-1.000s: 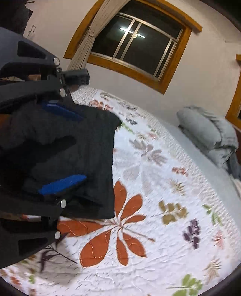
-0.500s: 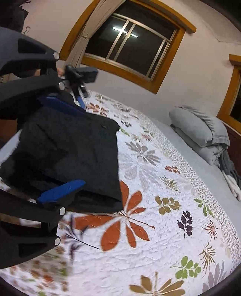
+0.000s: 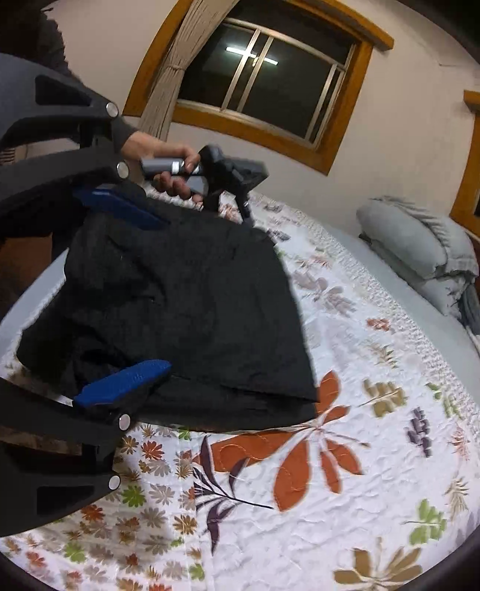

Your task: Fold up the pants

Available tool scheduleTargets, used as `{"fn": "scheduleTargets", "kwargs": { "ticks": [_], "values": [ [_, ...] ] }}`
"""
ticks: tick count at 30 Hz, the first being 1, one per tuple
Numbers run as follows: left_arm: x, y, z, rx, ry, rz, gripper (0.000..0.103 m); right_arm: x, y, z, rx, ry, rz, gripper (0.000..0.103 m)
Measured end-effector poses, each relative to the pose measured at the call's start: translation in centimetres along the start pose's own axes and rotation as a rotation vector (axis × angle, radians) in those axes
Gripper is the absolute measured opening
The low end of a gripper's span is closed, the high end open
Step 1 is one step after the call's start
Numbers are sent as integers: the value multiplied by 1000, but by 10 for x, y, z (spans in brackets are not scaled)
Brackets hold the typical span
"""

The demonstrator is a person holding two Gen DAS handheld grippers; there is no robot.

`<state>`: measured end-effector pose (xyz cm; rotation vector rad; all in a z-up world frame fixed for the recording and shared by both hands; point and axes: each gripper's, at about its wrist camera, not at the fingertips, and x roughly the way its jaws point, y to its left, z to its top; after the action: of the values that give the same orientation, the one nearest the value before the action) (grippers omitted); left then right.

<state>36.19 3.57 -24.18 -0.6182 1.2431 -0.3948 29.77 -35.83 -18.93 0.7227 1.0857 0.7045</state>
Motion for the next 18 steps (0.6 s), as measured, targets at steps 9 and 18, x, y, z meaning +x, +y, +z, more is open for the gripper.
{"fn": "scheduleTargets", "kwargs": {
  "ticks": [9,18],
  "values": [
    [-52,18,-69,38,-44,-107,100,-14,18,-42,-3,14,60,79],
    [-56,30,-80,1,69,-339,100,-43,5,-34,109,-8,51,100]
  ]
}}
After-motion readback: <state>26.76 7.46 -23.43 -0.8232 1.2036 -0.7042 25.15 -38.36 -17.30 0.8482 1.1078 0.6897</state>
